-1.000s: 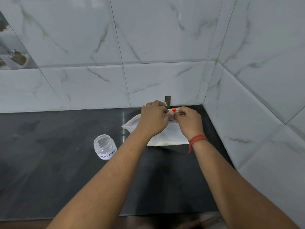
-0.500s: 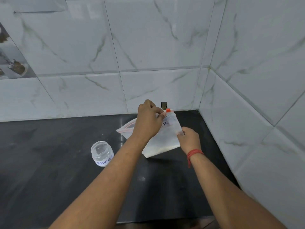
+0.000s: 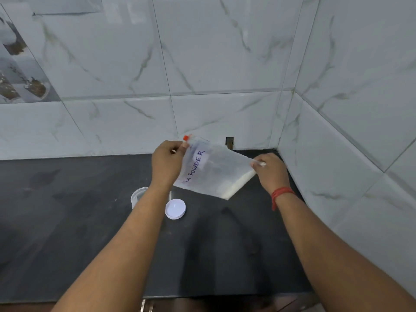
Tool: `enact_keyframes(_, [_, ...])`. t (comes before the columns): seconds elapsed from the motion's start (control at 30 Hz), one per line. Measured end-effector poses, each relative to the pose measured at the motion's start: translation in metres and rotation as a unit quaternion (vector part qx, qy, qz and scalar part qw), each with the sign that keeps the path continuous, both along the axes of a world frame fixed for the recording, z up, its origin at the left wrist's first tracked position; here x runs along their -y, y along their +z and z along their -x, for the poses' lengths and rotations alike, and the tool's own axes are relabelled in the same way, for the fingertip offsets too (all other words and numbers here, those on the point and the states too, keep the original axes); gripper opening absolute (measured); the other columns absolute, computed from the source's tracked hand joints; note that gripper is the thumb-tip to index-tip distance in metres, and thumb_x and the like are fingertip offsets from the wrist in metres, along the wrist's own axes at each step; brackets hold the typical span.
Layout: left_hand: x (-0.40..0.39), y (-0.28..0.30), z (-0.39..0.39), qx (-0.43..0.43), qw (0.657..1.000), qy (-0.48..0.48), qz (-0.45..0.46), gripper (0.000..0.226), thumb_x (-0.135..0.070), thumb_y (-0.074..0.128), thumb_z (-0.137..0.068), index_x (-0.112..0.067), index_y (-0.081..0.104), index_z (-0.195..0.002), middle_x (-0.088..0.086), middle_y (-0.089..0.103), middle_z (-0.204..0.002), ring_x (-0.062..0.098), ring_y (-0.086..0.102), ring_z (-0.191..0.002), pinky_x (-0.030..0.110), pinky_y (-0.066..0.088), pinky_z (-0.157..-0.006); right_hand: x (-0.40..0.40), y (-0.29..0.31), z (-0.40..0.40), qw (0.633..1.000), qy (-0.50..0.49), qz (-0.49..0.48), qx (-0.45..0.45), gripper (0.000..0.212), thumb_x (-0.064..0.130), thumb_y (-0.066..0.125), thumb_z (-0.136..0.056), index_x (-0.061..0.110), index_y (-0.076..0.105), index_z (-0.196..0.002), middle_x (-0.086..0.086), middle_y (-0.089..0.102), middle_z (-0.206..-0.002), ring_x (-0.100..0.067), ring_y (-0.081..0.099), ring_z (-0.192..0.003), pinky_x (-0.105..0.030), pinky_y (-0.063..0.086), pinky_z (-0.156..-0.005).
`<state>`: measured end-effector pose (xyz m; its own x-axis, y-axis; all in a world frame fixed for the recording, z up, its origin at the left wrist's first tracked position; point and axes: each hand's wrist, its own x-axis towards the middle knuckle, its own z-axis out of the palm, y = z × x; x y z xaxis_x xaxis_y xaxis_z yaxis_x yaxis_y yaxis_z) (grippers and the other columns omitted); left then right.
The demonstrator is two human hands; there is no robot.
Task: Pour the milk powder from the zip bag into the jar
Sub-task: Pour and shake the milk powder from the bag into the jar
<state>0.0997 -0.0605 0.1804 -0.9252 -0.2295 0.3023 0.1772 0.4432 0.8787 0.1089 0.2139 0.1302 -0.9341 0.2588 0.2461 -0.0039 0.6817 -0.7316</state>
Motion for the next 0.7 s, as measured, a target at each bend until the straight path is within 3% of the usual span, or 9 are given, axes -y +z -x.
enact_keyframes(0.17, [0.031,-0.031,-0.003,0.044,0.988,-0.003,-0.151,0.012,-0.031,0.072,-0.094,-0.028,0.077,-0.084,-0.011,0.076,-0.084,-0.001,0.067,-0.073,0.012,0.050,-0.068,0.007,0.030,0.012,0.994,0.067,-0.079,-0.045,0.015,0.024,0.062,-0.093,0.015,0.074,-0.090,0.003,0.059,-0.098,-0.013,0.054,-0.086,-0.026,0.040,-0.077])
enact_keyframes(0.3, [0.038,-0.048,-0.007,0.043,0.983,0.000,-0.176,0.012,-0.024,0.071,-0.095,-0.027,0.077,-0.085,-0.015,0.076,-0.079,-0.007,0.065,-0.070,0.006,0.048,-0.064,0.008,0.050,0.020,0.984,0.122,-0.126,-0.036,0.018,0.027,0.059,-0.096,0.017,0.074,-0.093,0.001,0.062,-0.100,-0.018,0.059,-0.090,-0.034,0.049,-0.080])
enact_keyframes(0.5, [0.043,-0.059,-0.010,0.058,0.982,0.008,-0.178,0.012,-0.024,0.069,-0.097,-0.017,0.078,-0.097,-0.007,0.076,-0.089,-0.001,0.065,-0.073,0.010,0.050,-0.066,0.004,0.066,0.022,0.963,0.168,-0.212,-0.001,0.015,0.034,0.060,-0.096,0.024,0.071,-0.094,0.008,0.059,-0.098,-0.018,0.058,-0.093,-0.038,0.051,-0.082])
enact_keyframes(0.7, [0.040,-0.062,-0.009,0.052,0.985,-0.002,-0.167,0.013,-0.021,0.068,-0.098,-0.012,0.077,-0.100,-0.003,0.076,-0.092,-0.004,0.065,-0.072,0.008,0.050,-0.067,0.002,0.077,0.022,0.965,0.192,-0.174,0.046,0.016,0.016,0.058,-0.098,0.008,0.070,-0.093,-0.005,0.062,-0.095,-0.024,0.064,-0.085,-0.040,0.055,-0.084])
